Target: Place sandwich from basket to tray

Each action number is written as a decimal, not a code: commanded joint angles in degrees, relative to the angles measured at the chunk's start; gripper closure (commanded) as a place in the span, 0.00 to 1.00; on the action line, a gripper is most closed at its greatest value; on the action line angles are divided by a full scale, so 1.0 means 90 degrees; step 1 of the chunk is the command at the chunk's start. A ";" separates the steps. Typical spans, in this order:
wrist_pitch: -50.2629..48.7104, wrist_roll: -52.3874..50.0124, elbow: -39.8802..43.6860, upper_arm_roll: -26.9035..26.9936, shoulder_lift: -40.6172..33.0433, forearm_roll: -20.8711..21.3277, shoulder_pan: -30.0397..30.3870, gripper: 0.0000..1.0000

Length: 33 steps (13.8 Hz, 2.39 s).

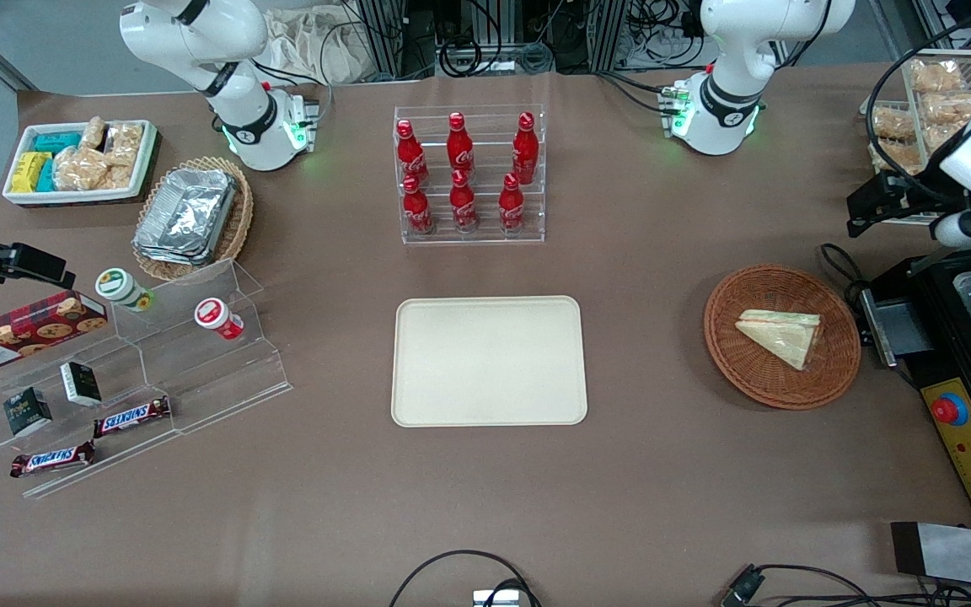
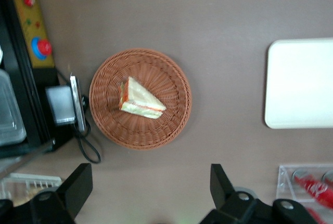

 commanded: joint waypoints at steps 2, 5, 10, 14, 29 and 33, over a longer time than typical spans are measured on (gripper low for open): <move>-0.0109 -0.1335 -0.0051 -0.0031 0.0276 0.0045 0.0121 0.00; 0.0415 -0.1646 -0.0654 0.0134 0.0238 -0.0013 0.0238 0.00; 0.1431 -0.1910 -0.1748 0.0145 0.0082 -0.0238 0.0658 0.00; 0.2399 -0.2643 -0.2667 0.0145 -0.0045 -0.0248 0.0727 0.00; 0.5825 -0.3308 -0.5079 0.0233 0.0003 -0.0521 0.0746 0.00; 0.6696 -0.3308 -0.5461 0.0262 0.0344 -0.0521 0.0785 0.00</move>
